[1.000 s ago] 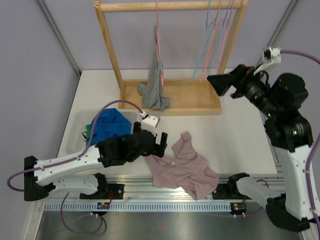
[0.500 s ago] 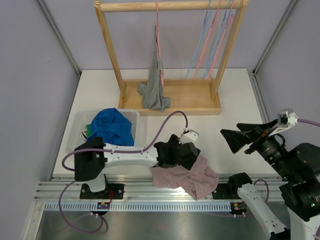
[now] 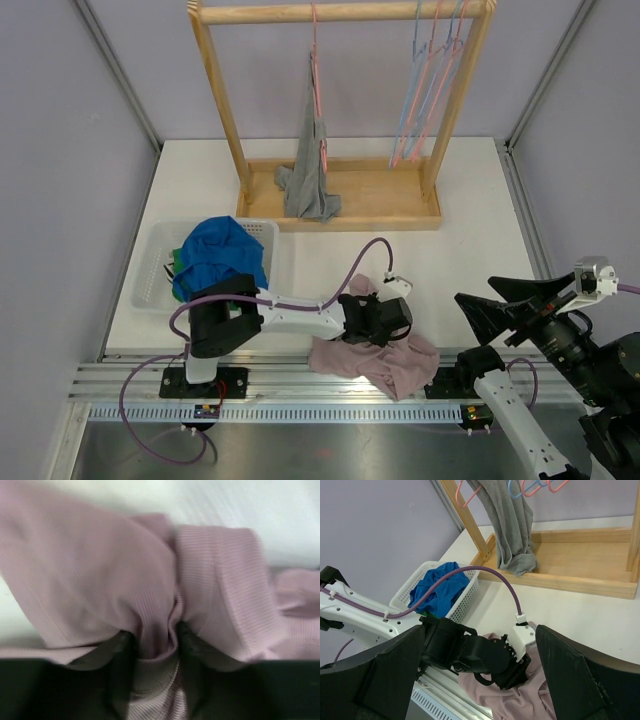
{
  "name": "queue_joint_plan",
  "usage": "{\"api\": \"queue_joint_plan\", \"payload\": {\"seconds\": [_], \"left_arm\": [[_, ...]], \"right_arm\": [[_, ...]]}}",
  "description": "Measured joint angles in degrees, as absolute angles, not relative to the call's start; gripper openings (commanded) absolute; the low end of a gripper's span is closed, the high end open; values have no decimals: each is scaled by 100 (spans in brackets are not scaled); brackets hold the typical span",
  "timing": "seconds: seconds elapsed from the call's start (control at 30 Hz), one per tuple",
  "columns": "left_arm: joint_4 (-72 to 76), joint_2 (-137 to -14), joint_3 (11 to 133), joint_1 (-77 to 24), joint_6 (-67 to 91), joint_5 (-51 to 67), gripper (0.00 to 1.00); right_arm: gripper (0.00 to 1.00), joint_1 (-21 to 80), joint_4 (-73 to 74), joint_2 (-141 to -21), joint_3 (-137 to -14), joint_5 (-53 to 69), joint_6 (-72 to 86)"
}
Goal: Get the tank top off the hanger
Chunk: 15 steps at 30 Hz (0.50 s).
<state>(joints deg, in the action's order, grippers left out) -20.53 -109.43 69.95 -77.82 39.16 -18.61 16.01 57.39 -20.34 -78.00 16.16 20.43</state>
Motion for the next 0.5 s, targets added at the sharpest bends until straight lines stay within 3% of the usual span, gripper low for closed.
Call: {"api": "queue_joint_plan", "payload": {"seconds": [0.07,0.13,0.5], "left_arm": [[-1997,-10925,6978,-7856,3953,-1865,10],[-2049,-10809,6904,-7915,4012,-1927,1],[-4602,-8665,7175,-7944,4366,-3413,0]], "right_arm": [[99,1601,5743,-1994,-7728,1636,2043],[99,1601,5756,-1957,-7688,1684,2043],[100,1601,5819,-1723,-7634,1758,2040]]}}
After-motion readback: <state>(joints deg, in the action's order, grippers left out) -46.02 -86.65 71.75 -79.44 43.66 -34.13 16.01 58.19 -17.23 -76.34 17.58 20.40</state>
